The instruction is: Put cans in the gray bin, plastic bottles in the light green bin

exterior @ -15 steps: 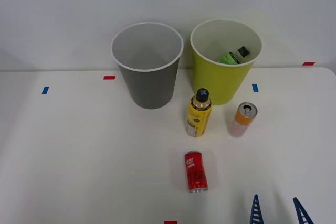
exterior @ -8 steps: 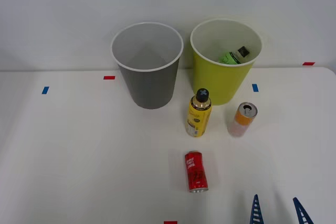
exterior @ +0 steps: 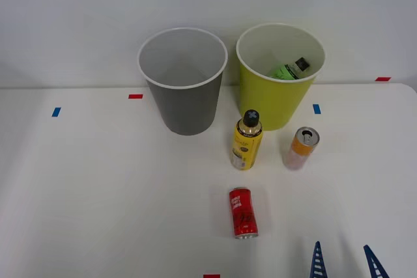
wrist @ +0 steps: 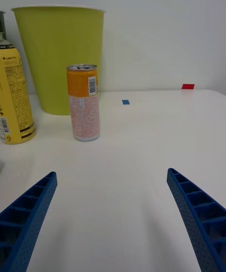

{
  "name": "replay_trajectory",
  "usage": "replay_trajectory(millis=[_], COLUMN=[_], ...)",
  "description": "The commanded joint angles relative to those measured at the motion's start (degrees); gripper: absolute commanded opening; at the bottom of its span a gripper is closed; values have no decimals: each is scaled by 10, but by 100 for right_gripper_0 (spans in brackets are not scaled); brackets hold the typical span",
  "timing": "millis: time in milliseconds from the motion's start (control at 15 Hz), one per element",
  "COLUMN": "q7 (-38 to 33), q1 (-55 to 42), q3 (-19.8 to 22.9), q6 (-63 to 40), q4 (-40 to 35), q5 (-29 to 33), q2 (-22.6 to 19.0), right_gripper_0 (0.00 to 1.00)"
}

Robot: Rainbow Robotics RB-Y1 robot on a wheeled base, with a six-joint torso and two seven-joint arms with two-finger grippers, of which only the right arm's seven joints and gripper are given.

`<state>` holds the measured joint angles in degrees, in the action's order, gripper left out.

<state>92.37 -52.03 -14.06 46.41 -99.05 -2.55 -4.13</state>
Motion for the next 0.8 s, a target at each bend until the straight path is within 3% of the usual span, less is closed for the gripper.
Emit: replay_trajectory(millis=[67, 800], q7=[0, 0], q1=[0, 0], q3=[0, 0], q6=[0, 0], q4=[0, 0], q5=[0, 0], q2=[0, 0], right_gripper_0=[80, 80])
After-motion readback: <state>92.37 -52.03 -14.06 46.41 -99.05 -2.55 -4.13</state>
